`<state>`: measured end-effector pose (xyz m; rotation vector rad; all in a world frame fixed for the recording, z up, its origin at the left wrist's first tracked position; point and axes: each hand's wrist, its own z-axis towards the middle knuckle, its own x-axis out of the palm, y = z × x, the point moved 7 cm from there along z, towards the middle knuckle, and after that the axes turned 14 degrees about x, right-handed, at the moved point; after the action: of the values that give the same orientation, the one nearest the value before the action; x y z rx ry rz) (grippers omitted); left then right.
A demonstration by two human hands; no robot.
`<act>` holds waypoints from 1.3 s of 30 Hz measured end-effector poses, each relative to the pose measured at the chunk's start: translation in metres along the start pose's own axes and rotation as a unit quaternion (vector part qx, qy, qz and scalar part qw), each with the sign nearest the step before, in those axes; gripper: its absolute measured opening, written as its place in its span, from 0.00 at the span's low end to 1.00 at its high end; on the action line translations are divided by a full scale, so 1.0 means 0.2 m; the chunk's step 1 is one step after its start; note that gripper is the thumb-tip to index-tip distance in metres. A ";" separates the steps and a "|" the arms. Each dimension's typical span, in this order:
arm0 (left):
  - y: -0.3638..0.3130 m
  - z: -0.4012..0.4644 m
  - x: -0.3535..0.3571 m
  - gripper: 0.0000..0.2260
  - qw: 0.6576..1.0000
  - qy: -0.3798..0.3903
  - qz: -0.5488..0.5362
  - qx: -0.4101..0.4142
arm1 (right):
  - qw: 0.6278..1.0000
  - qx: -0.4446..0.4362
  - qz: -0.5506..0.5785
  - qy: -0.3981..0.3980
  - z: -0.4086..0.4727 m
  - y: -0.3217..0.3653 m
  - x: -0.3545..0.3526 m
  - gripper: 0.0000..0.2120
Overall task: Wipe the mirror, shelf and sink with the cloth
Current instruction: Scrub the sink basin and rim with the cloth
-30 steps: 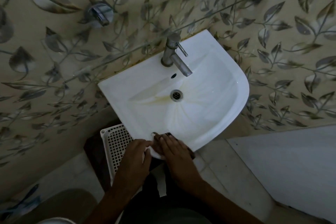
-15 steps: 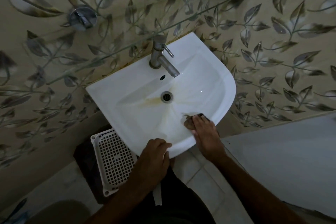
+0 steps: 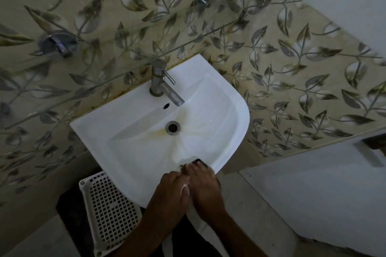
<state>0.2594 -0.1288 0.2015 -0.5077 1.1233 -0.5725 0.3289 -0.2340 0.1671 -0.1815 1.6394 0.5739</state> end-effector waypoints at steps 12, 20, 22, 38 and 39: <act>-0.08 0.27 0.04 0.16 0.998 0.037 -0.046 -0.020 | 0.974 0.207 -0.088 -0.005 0.90 -0.84 -0.28 0.28; -0.02 0.35 0.14 0.23 0.989 0.115 -0.045 -0.086 | 0.975 0.207 -0.079 -0.032 0.87 -0.88 -0.22 0.30; 0.00 0.40 0.14 0.24 0.988 0.112 -0.048 -0.090 | 0.977 0.196 -0.070 -0.042 0.91 -0.88 -0.24 0.30; 0.19 0.66 0.22 0.18 0.982 0.096 -0.084 -0.142 | 0.994 0.054 -0.069 -0.063 1.31 -0.94 -0.33 0.29; 0.21 0.68 0.23 0.20 0.982 0.094 -0.082 -0.145 | 0.995 0.038 -0.066 -0.069 1.38 -0.92 -0.34 0.29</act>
<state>0.4083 -0.1153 0.1922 -0.8160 1.3638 -0.6119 0.6652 -0.2774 0.1724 -0.1886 1.5002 0.4124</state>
